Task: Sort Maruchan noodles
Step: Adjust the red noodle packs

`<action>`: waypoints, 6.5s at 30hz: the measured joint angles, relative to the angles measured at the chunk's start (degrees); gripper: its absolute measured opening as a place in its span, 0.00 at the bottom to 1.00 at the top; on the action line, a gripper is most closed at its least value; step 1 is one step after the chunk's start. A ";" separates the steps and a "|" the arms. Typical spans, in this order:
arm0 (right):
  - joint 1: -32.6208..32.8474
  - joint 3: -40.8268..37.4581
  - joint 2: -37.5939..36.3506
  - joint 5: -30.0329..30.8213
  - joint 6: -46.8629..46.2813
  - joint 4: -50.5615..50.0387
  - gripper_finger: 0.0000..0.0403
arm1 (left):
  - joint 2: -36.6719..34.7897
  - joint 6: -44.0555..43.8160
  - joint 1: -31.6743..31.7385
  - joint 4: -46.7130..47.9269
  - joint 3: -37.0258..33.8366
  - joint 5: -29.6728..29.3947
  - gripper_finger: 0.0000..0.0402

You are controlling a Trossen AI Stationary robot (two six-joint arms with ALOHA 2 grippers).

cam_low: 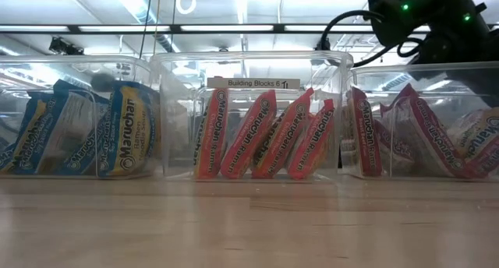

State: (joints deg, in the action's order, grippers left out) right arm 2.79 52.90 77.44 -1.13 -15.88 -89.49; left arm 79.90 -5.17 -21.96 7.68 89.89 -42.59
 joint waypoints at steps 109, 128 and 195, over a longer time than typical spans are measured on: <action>-12.61 3.23 -6.88 -4.43 -13.58 -0.26 0.01 | 0.00 0.44 0.90 -1.14 -0.02 -0.20 0.56; -10.54 0.32 -7.21 1.21 -14.10 -0.14 0.43 | -0.02 0.27 0.44 -0.65 -0.02 1.79 0.56; -9.73 7.62 -9.34 2.61 -14.77 28.61 0.40 | 1.91 -5.84 -0.39 2.32 -0.02 1.29 0.56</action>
State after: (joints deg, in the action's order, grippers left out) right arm -6.95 60.53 68.09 1.48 -30.65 -60.88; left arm 81.80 -11.01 -22.35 10.00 89.86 -41.30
